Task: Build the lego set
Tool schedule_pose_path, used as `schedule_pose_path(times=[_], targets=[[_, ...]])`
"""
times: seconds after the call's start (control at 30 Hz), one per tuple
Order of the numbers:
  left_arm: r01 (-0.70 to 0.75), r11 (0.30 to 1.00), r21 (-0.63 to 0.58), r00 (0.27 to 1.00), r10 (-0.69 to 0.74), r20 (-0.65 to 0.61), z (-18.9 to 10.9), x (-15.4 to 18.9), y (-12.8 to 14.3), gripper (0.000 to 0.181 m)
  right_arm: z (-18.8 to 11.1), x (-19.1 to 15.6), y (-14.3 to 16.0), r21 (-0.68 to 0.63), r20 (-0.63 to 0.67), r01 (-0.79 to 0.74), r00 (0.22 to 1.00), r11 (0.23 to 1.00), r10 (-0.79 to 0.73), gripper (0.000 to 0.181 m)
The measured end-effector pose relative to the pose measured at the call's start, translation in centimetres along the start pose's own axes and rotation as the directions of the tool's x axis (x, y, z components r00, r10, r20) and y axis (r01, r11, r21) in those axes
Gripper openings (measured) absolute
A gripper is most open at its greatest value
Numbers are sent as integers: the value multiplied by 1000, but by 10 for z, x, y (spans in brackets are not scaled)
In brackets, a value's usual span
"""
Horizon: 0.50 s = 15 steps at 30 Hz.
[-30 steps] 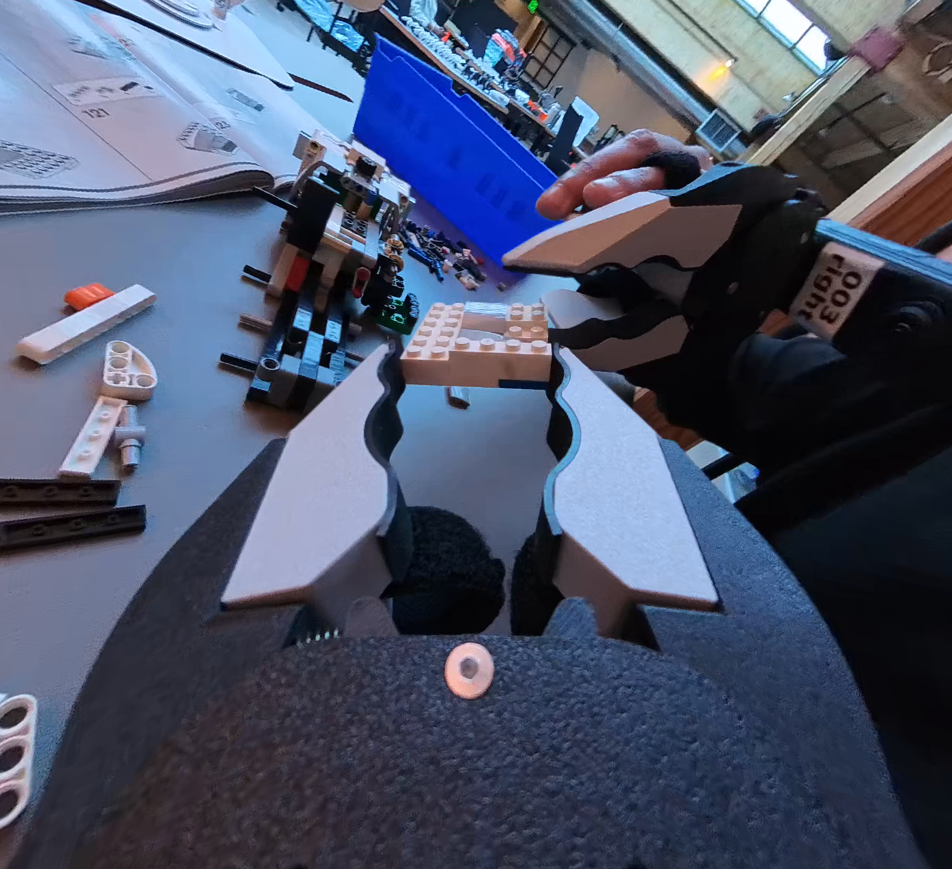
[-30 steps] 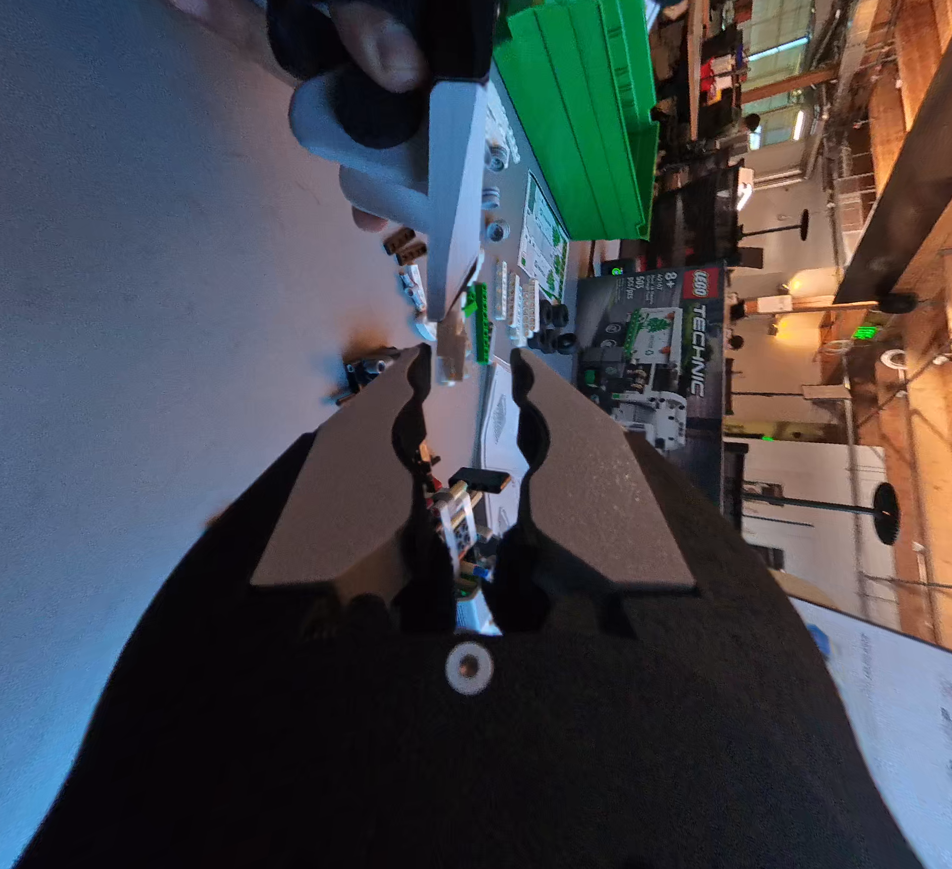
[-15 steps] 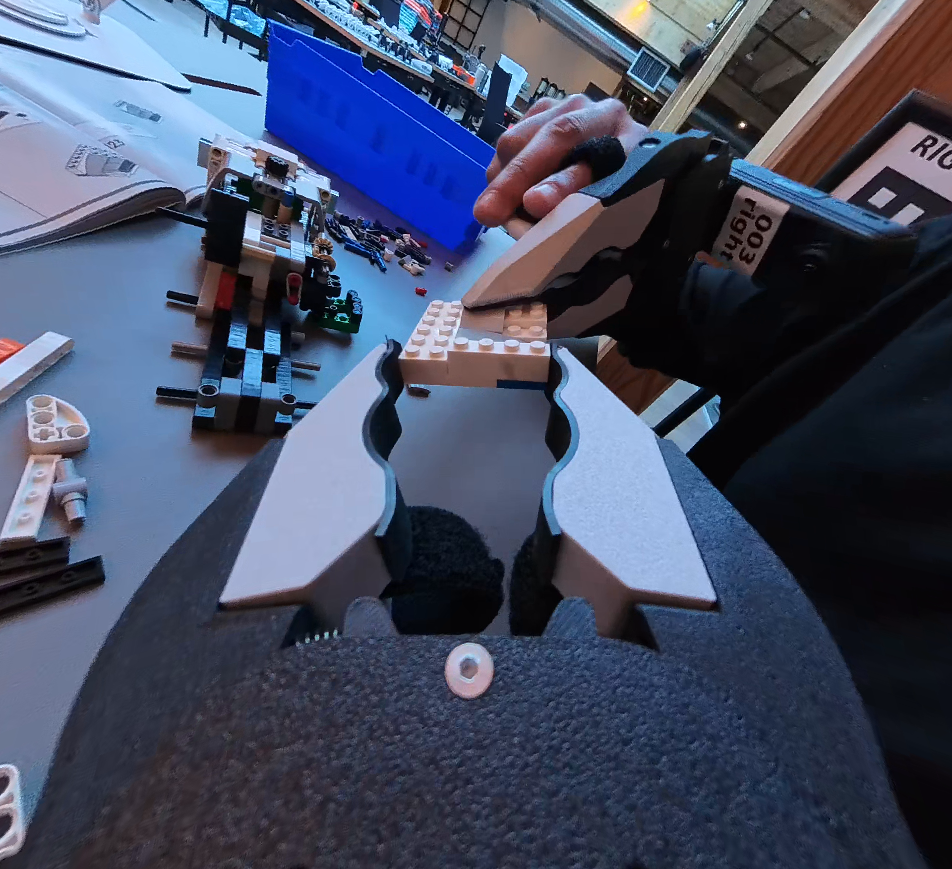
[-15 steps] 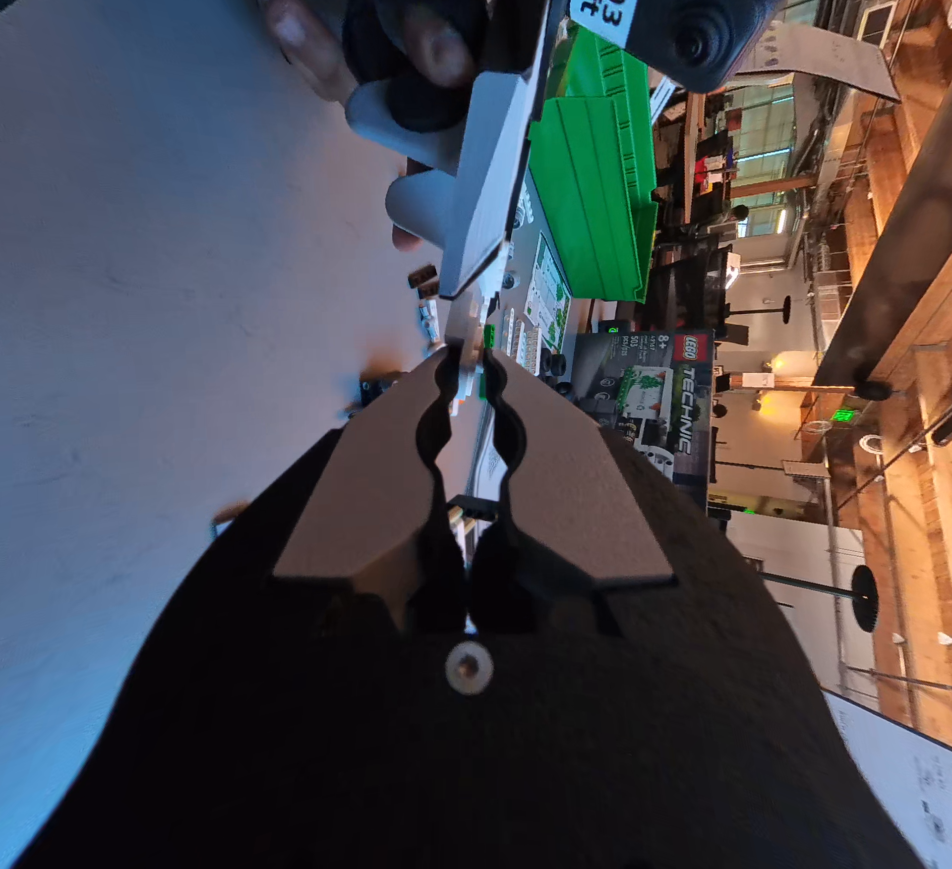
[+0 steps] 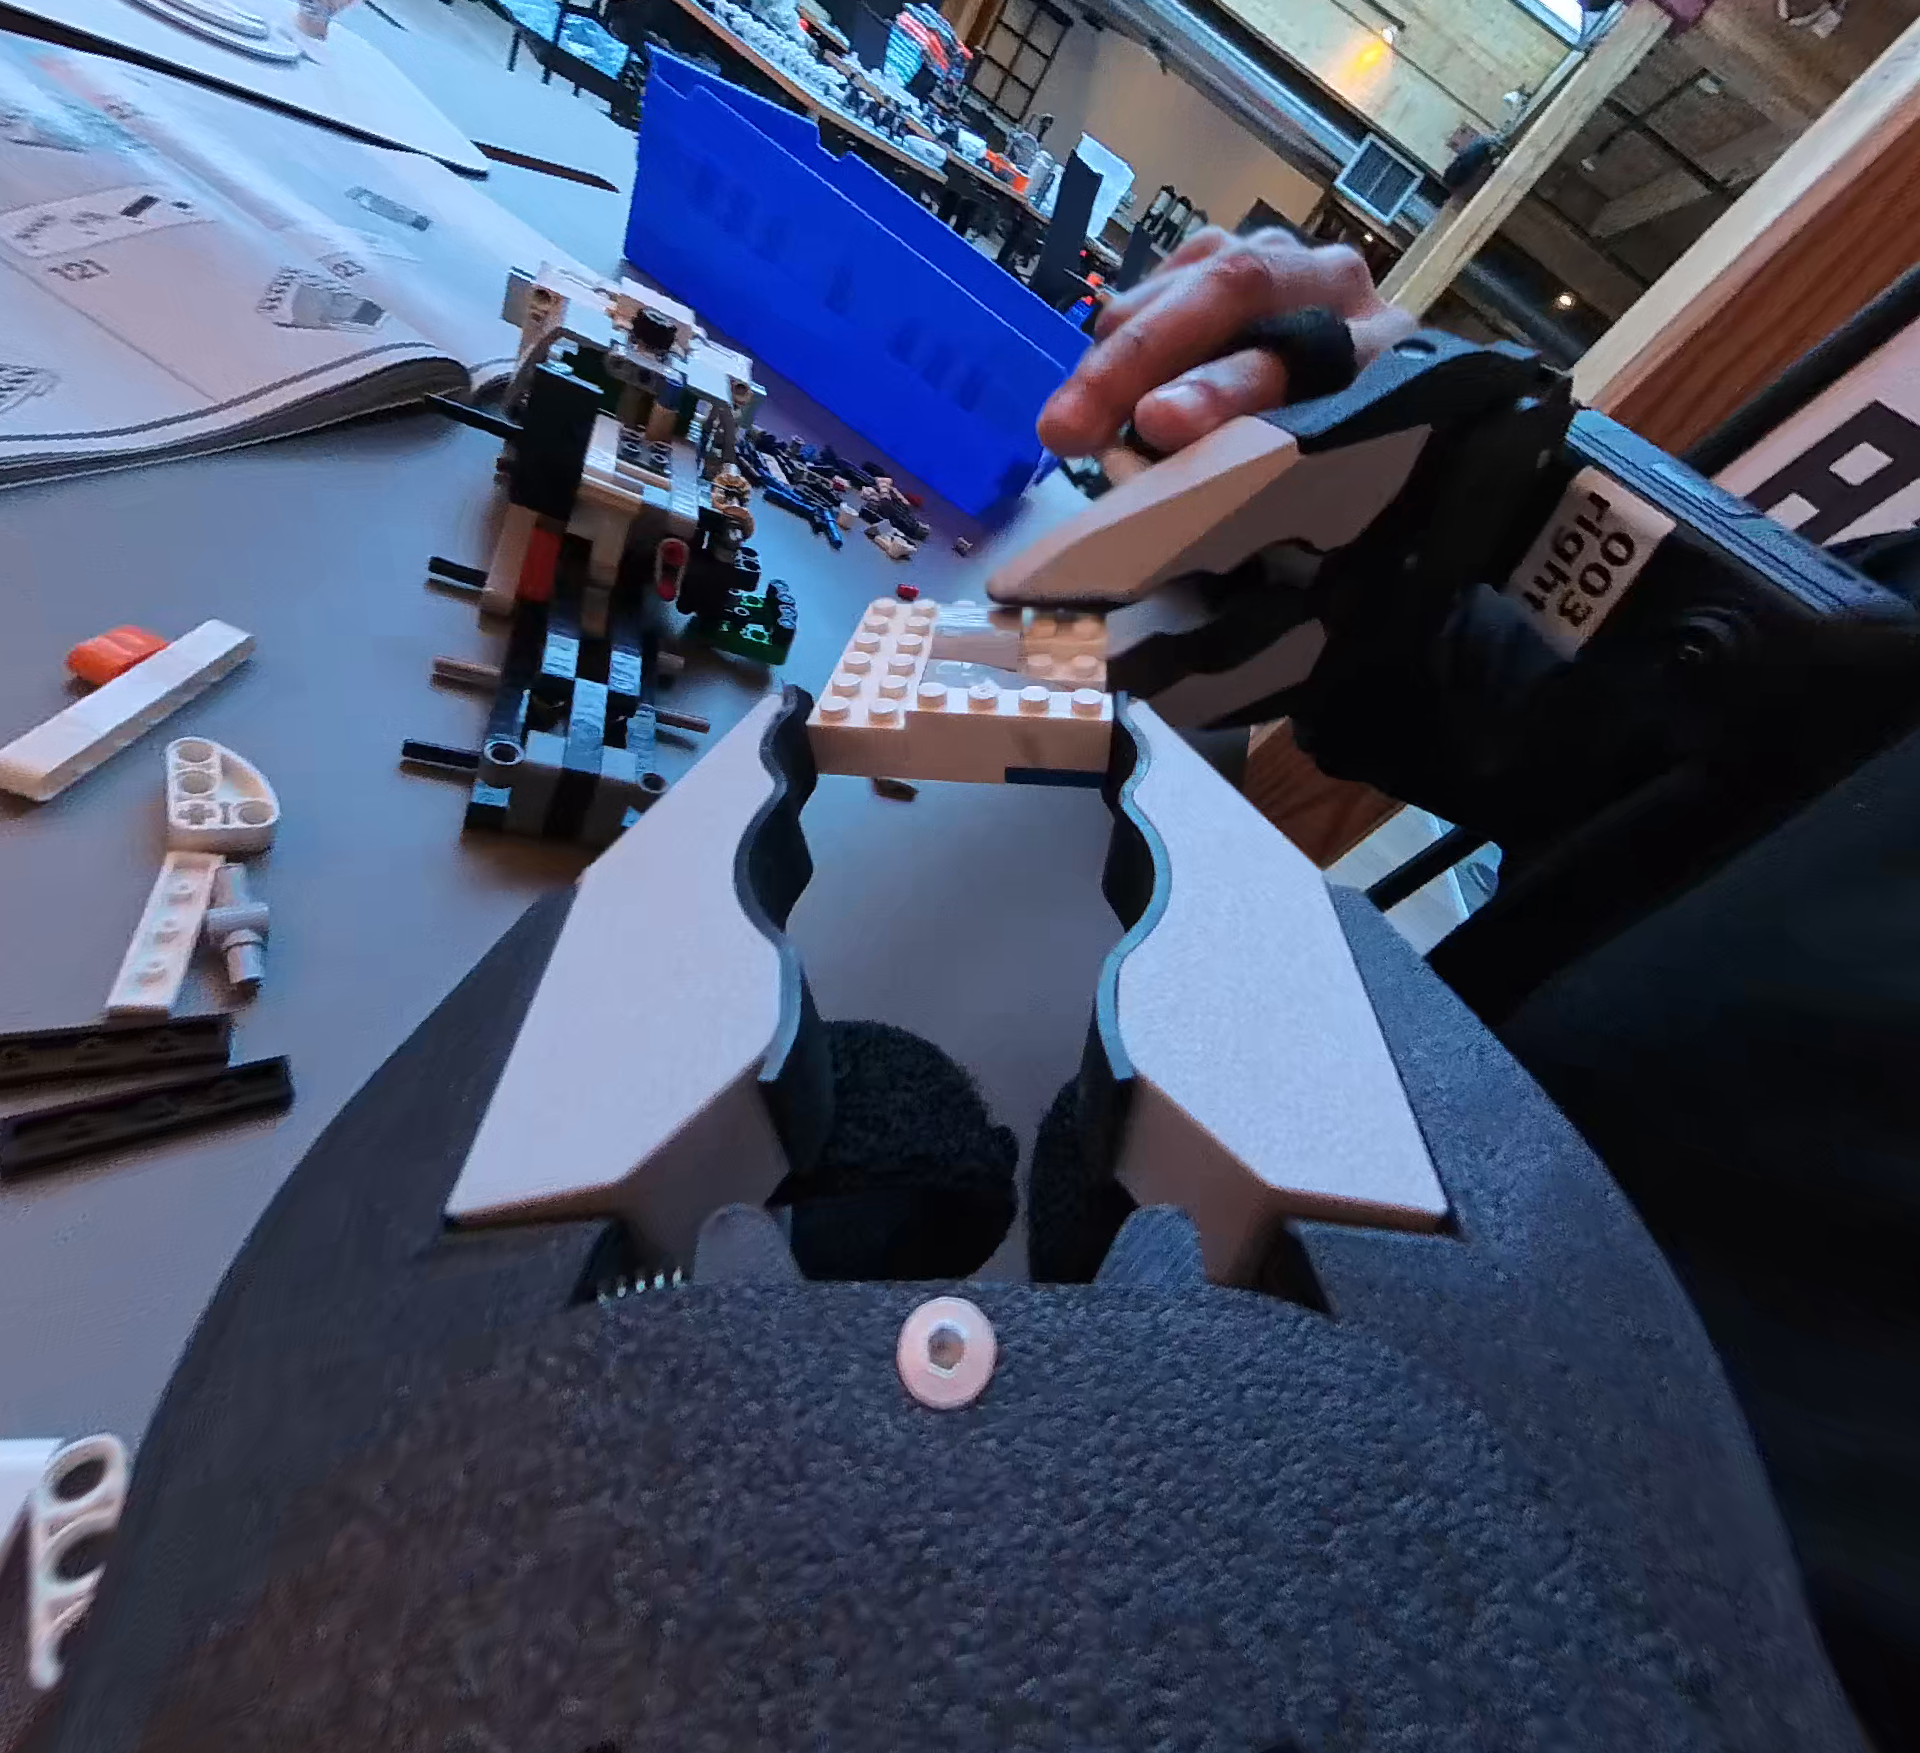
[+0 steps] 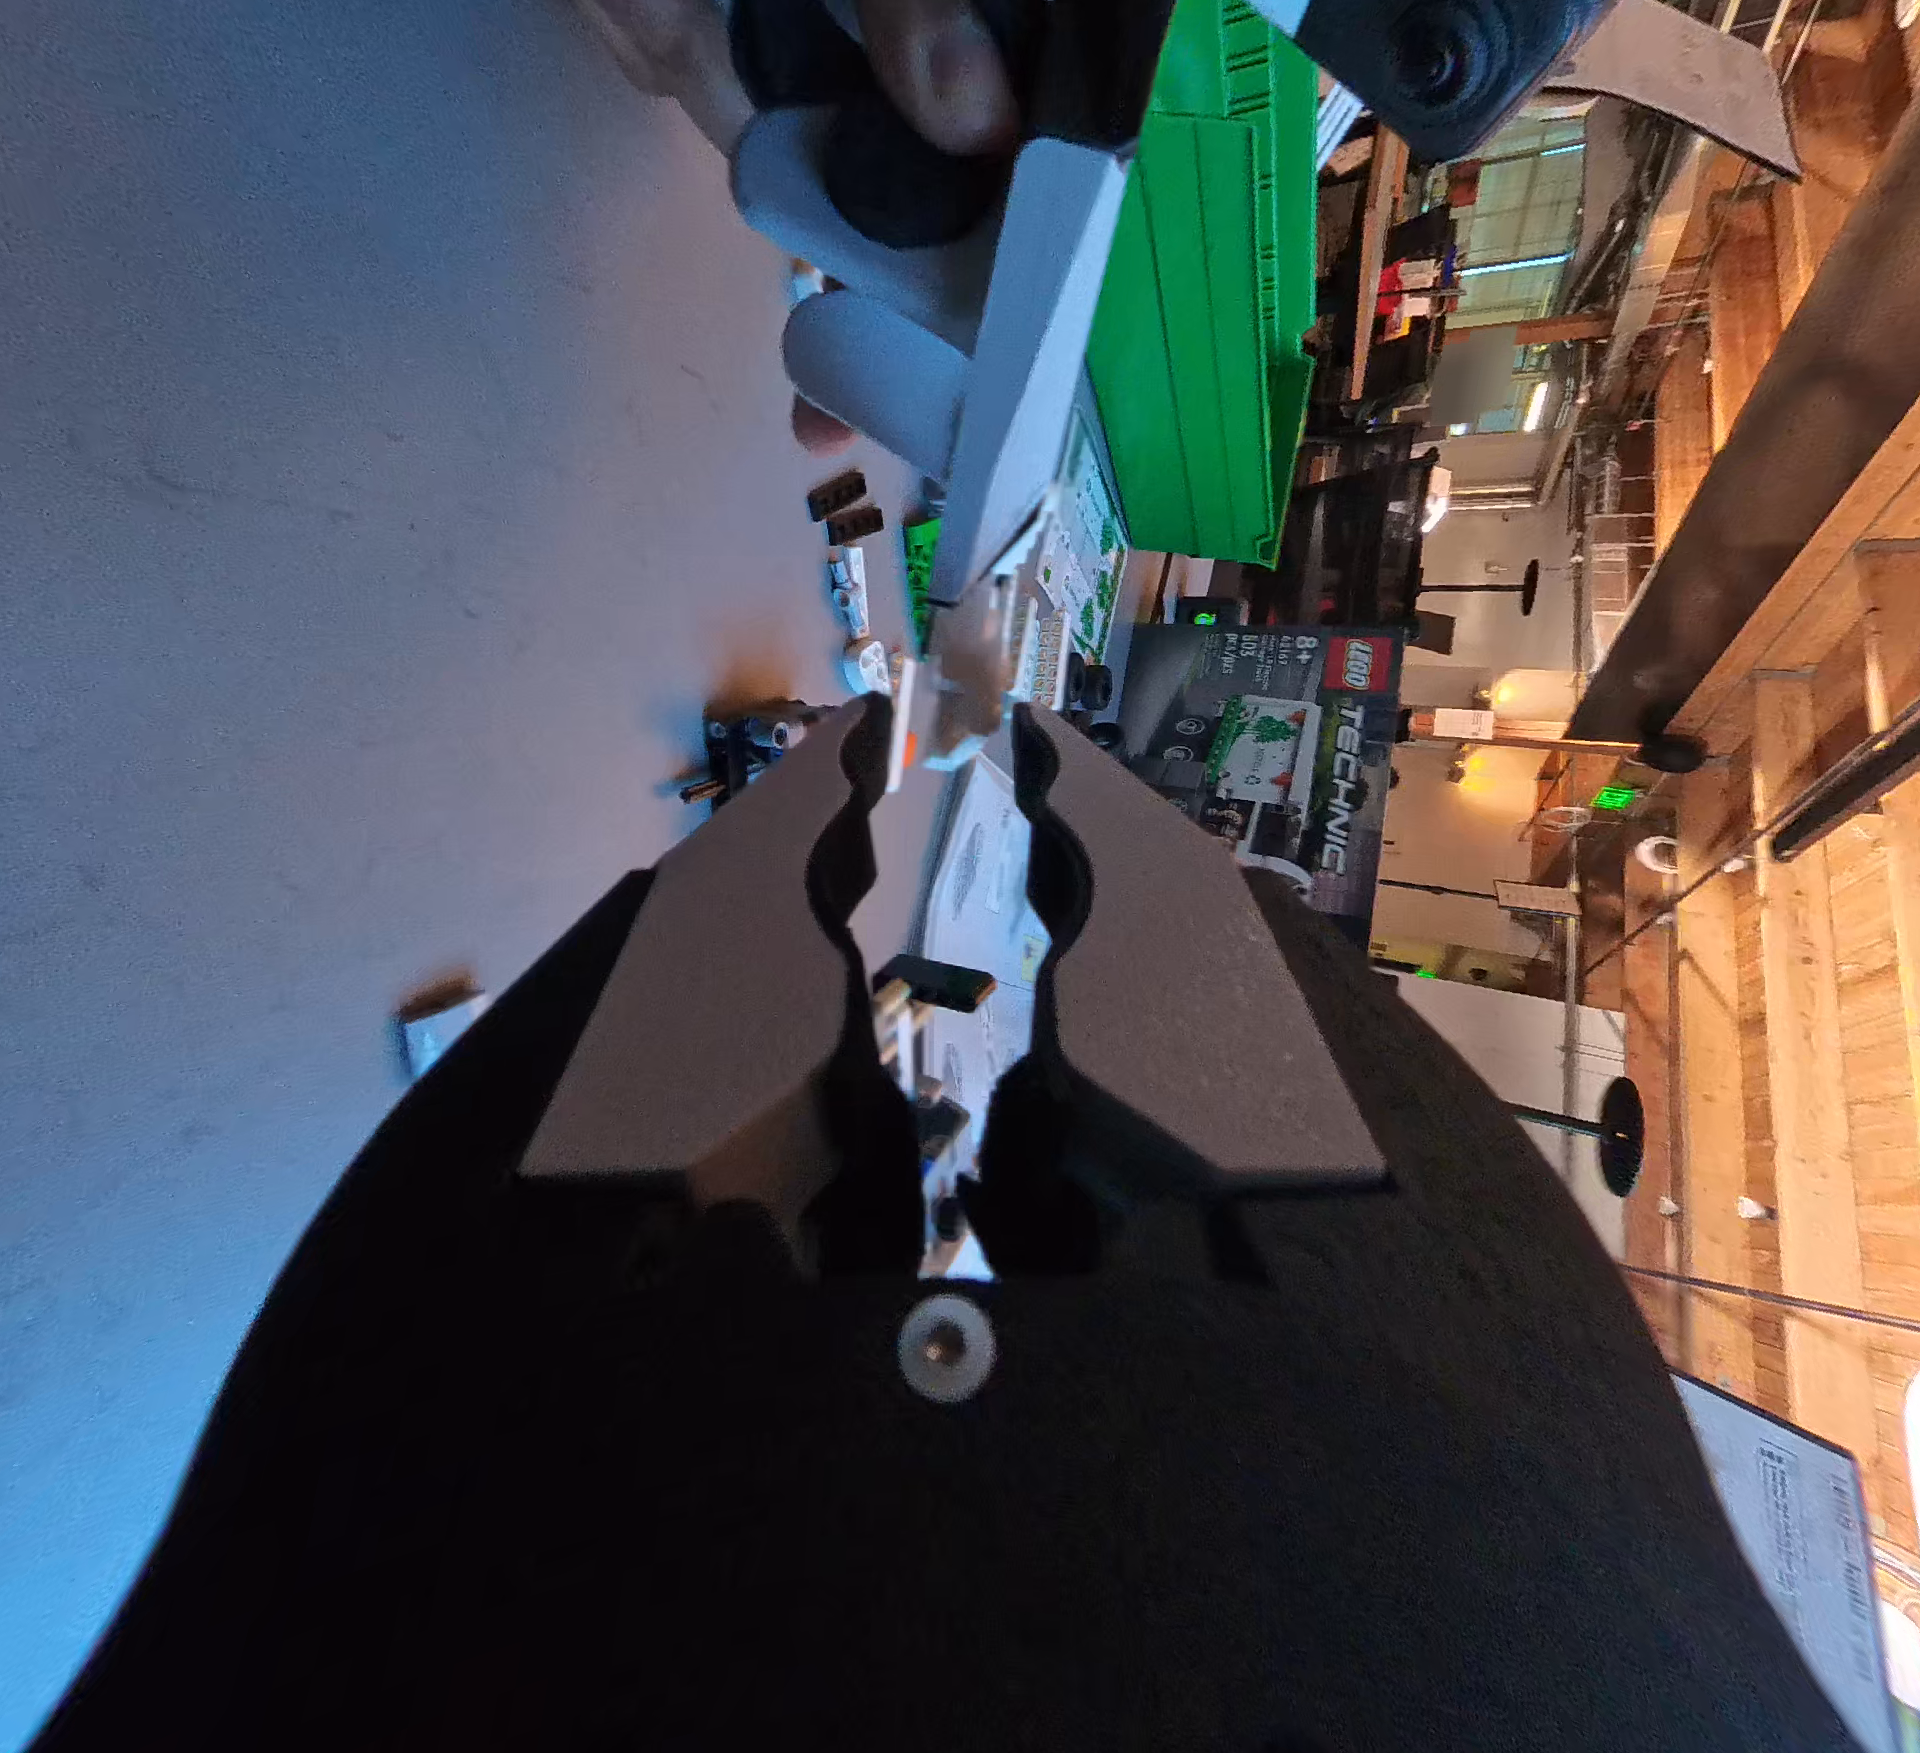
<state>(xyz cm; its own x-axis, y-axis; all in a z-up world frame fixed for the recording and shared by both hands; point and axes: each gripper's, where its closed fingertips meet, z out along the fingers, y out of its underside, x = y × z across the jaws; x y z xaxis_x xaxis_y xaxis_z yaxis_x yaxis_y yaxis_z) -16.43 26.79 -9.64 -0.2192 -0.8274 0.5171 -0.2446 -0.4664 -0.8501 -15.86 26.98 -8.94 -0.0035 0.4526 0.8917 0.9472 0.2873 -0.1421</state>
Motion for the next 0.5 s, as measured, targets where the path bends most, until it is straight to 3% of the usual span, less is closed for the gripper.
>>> schedule_pose_path(times=[0.2,0.27,0.5], targets=[[-34,998,-44,995,38,88,3,-7,6,54,11,-7,-1,-62,65,-89,994,994,93,27],[-40,998,-56,993,46,109,4,-7,8,54,15,-7,0,-76,56,-67,996,995,72,13],[24,997,-77,994,-15,105,4,-9,15,54,19,-14,3,-132,66,82,995,988,-74,11]])
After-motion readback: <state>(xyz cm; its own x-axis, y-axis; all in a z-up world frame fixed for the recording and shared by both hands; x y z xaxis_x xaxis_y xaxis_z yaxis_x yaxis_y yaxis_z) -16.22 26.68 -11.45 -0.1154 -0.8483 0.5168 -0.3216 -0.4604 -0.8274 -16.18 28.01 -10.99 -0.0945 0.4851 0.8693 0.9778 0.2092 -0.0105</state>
